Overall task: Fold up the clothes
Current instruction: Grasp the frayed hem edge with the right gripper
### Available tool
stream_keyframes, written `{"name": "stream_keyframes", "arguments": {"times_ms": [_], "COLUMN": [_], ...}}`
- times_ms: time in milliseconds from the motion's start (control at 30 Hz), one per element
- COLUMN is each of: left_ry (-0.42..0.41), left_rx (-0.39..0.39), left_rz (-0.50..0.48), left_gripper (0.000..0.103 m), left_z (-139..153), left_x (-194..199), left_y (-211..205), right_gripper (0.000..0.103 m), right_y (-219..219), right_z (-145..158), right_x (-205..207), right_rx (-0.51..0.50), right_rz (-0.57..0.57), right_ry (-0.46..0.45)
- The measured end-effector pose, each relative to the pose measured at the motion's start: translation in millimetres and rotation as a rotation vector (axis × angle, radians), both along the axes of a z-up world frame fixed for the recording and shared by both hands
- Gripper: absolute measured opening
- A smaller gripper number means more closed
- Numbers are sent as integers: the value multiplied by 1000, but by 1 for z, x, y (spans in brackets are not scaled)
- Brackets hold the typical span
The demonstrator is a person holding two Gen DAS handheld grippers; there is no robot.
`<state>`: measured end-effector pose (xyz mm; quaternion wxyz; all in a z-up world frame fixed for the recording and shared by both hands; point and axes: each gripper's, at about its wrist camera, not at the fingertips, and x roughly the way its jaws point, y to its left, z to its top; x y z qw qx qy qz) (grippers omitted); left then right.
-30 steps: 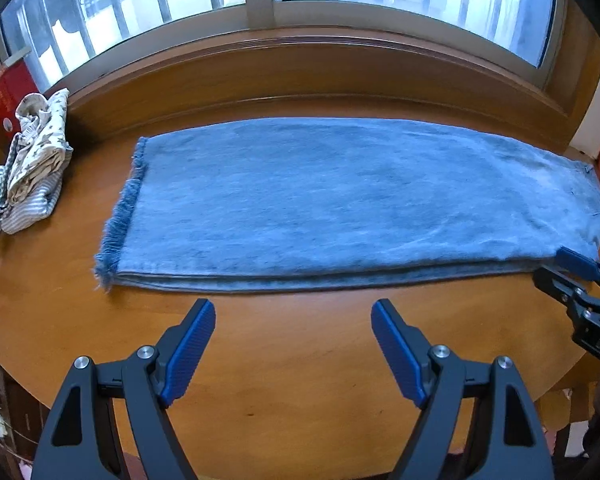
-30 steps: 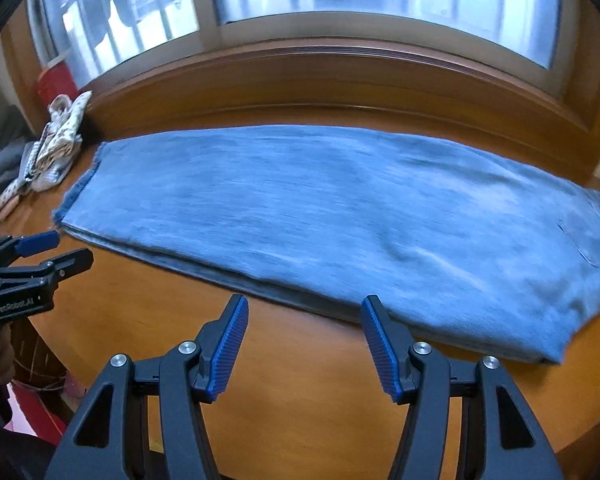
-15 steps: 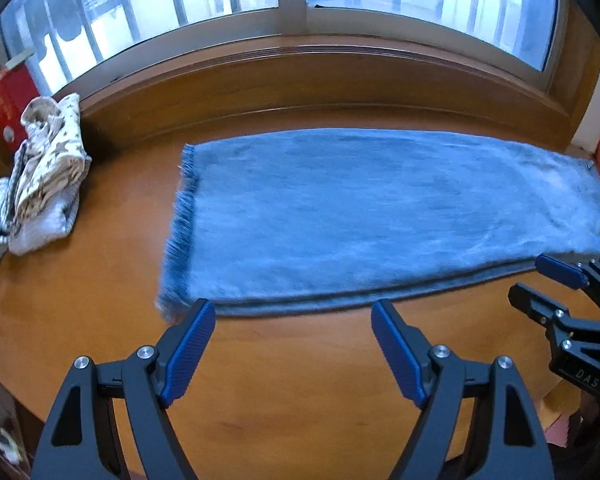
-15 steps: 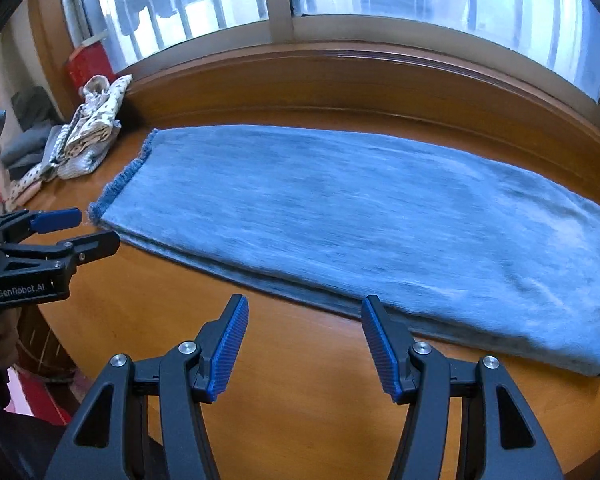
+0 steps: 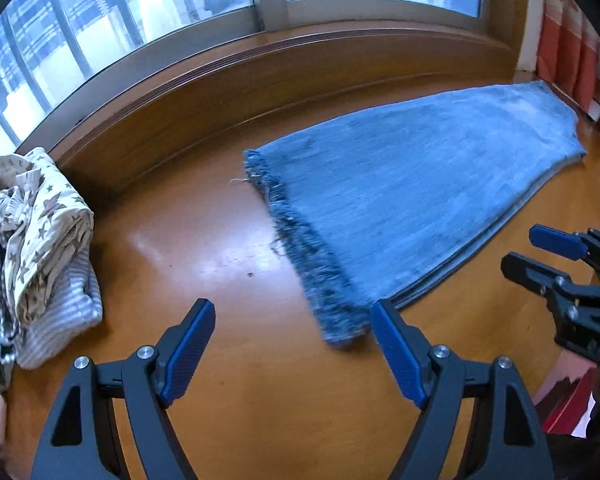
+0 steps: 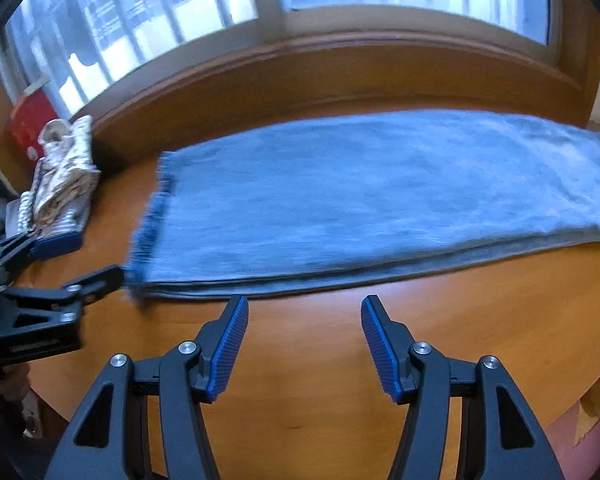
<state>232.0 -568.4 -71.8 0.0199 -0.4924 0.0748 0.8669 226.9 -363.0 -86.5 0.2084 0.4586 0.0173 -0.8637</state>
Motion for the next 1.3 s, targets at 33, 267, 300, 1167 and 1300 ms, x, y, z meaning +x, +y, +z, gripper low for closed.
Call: {"name": "stream_keyframes", "arguments": {"times_ms": [33, 267, 300, 1167, 1300], "left_ry": [6, 33, 33, 38, 21], "left_rx": [5, 69, 82, 49, 63], "left_rz": [-9, -43, -46, -107, -85], "left_gripper": [80, 80, 80, 79, 79], "left_z": [1, 0, -2, -10, -13], "left_x": [-1, -4, -6, -91, -77], "left_y": [-6, -31, -36, -35, -51], "right_gripper": [58, 58, 58, 63, 58], "right_y": [-9, -62, -69, -141, -143], "right_z": [2, 8, 7, -34, -32], "right_x": [5, 24, 25, 10, 6], "right_rx": [10, 85, 94, 163, 180], "right_rz": [9, 81, 89, 159, 100], "right_ry": [16, 95, 105, 134, 138]}}
